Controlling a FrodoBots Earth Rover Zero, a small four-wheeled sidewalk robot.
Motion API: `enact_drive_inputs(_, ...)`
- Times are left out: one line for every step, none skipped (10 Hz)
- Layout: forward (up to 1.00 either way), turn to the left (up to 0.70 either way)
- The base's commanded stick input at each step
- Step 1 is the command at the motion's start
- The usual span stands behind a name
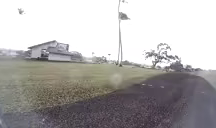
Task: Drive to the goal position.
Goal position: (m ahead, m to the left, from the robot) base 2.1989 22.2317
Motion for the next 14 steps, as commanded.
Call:
enact_drive_inputs(0.0,0.0)
enact_drive_inputs(0.0,0.1)
enact_drive_inputs(0.0,0.42)
enact_drive_inputs(0.0,1.0)
enact_drive_inputs(0.0,1.0)
enact_drive_inputs(0.0,1.0)
enact_drive_inputs(0.0,1.0)
enact_drive_inputs(0.0,1.0)
enact_drive_inputs(0.0,1.0)
enact_drive_inputs(0.0,1.0)
enact_drive_inputs(0.0,1.0)
enact_drive_inputs(0.0,1.0)
enact_drive_inputs(0.0,1.0)
enact_drive_inputs(0.0,1.0)
